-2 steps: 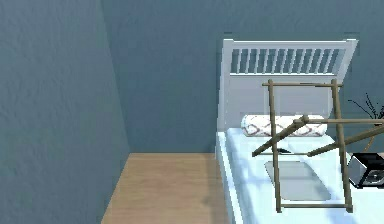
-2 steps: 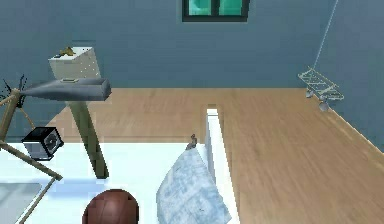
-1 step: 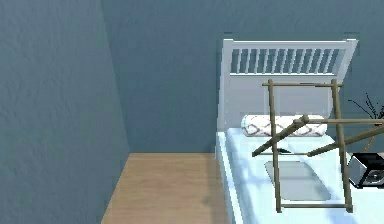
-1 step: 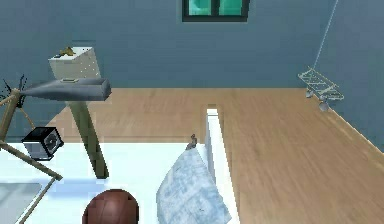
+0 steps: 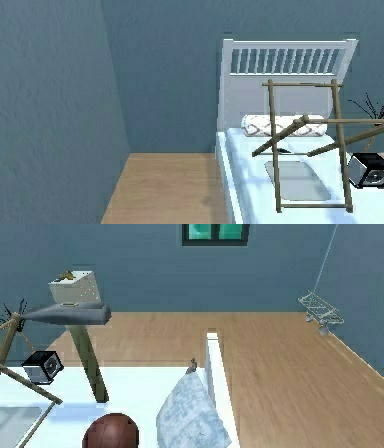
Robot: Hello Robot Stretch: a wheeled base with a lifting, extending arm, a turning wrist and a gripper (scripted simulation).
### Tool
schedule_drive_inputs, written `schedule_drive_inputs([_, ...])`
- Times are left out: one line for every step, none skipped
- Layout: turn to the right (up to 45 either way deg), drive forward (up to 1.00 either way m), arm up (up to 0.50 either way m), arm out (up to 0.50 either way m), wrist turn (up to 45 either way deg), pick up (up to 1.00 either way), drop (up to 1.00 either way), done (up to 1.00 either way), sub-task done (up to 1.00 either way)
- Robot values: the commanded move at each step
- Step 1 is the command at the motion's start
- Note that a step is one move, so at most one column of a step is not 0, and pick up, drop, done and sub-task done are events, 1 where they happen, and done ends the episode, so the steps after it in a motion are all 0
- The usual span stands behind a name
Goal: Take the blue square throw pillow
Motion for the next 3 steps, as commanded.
schedule_drive_inputs([0.0, 0.00, 0.00, 0.00, 0.0, 1.00, 0.00, 0.00, 0.00])
schedule_drive_inputs([0.0, 0.00, 0.10, 0.00, 0.0, 0.00, 0.00, 0.00, 0.00])
schedule_drive_inputs([0.0, 0.00, 0.00, 0.00, 0.0, 0.00, 0.00, 1.00, 0.00])
